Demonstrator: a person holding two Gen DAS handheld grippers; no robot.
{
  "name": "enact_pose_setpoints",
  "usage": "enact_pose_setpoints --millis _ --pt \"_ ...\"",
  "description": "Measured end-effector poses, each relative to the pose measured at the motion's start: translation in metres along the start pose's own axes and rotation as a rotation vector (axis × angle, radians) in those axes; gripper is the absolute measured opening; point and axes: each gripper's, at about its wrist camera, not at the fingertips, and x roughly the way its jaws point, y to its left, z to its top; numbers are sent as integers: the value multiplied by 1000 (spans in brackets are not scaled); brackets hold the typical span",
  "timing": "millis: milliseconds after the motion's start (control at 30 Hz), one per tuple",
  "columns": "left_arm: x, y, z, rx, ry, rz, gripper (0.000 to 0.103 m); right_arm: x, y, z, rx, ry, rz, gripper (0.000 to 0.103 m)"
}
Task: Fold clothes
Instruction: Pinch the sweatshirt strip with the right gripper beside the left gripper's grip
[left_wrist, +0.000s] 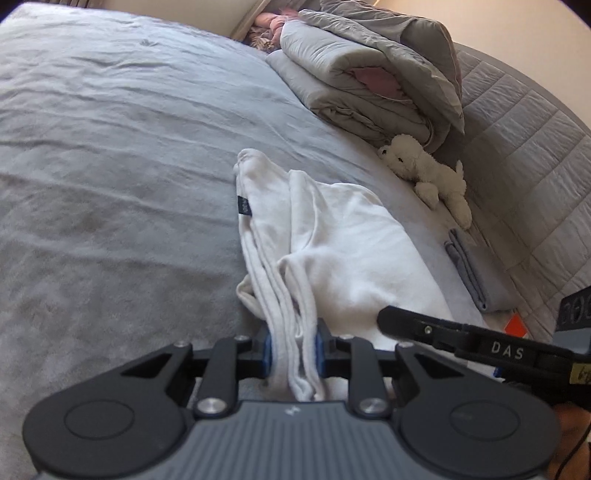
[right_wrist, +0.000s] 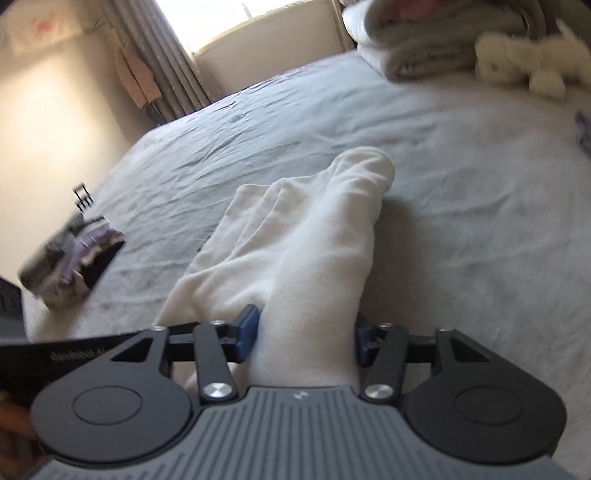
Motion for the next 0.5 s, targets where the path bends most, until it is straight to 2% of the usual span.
enact_pose_setpoints --millis 133,433,500 --pt "3 2 -2 -8 1 -10 29 8 -8 -4 60 24 20 61" --pt "8 3 -1 -40 -6 -35 33 8 -5 -3 58 21 16 61" --pt "9 4 -1 -51 -6 -47 38 7 -1 -4 34 15 7 61"
